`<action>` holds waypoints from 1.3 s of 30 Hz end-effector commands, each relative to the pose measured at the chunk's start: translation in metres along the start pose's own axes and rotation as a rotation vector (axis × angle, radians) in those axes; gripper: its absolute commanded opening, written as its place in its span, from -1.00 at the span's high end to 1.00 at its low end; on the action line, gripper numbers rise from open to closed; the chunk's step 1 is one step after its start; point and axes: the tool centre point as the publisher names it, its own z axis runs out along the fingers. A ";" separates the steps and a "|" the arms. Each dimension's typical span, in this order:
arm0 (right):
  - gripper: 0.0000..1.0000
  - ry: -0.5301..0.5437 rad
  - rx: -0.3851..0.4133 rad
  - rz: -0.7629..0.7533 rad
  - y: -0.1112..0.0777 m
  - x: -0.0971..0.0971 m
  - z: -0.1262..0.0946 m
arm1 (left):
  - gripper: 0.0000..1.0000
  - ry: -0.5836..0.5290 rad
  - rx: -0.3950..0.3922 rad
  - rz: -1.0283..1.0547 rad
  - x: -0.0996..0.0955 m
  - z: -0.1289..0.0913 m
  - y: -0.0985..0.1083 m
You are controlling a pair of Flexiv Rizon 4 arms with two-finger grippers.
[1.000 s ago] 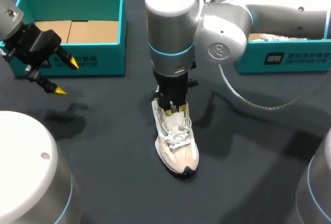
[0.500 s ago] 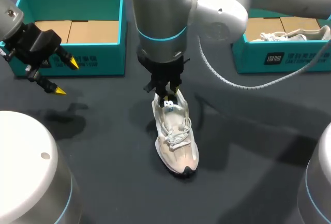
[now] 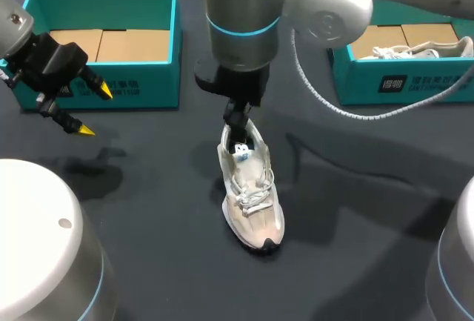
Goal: Take the shoe out of the shoebox, open the shoe tongue, remove and reinsert the insole, then place the shoe into the shoebox
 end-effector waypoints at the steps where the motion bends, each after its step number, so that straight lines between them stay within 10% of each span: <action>1: -1.00 0.004 0.005 -0.083 0.000 -0.001 0.000 | -1.00 0.001 -0.003 0.000 0.000 0.000 0.000; 19: -1.00 -0.092 -0.014 -0.326 0.031 -0.041 0.014 | -1.00 0.001 -0.003 0.000 0.000 0.000 0.000; 39: -1.00 -0.028 -0.014 -0.415 0.050 -0.059 0.079 | -1.00 0.001 -0.003 0.000 0.000 0.000 0.000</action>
